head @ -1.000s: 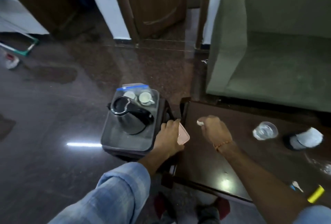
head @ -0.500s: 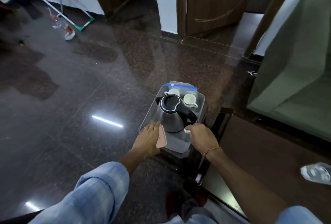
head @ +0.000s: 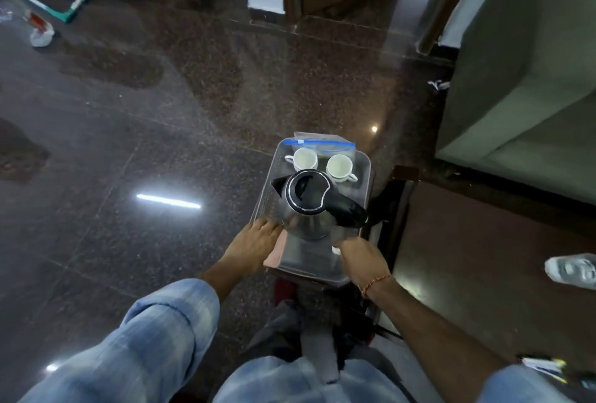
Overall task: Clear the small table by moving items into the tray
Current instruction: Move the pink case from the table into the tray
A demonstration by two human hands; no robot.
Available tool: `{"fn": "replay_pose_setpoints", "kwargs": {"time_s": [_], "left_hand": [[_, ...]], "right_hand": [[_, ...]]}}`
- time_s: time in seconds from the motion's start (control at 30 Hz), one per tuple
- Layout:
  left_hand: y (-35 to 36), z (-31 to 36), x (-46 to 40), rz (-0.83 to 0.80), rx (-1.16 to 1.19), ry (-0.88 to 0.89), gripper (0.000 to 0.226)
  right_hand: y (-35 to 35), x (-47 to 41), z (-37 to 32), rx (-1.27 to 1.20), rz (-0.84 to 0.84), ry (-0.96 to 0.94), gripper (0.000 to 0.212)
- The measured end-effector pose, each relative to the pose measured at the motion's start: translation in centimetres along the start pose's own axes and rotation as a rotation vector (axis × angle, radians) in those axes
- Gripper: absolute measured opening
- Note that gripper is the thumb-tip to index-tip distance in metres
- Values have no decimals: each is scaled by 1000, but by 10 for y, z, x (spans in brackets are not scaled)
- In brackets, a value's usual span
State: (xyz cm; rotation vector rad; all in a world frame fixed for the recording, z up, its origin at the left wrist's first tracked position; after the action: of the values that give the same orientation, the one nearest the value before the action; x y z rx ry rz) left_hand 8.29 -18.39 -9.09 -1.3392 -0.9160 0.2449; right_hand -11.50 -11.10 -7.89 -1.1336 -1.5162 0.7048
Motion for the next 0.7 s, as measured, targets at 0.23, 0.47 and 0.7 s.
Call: {"fn": "replay_pose_setpoints", "kwargs": {"time_s": [0.23,0.47,0.7], "left_hand": [[21,-30,-28,-45,50,61,89],[42,-35,-42,-65,50,69,85],[51,-33,-49,-18,104,13,74]], "right_hand": [[28,-23,-12,-30,-64,148,36],[46,-39,-14,-48,-71,248,36],[62,-54,-6,-155,9,456,31]]}}
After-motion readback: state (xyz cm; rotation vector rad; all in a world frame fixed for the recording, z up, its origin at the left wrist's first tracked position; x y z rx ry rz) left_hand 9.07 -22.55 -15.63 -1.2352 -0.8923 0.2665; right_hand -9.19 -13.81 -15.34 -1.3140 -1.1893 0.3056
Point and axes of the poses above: each hand's wrist, its own x-axis away from the middle knuckle, its own y-axis out of the palm, z = x × y, the point moved 5 cm from there along -x, towards the middle knuckle, and after that the axes turned 7 degrees about z, right-handed, at the moved point
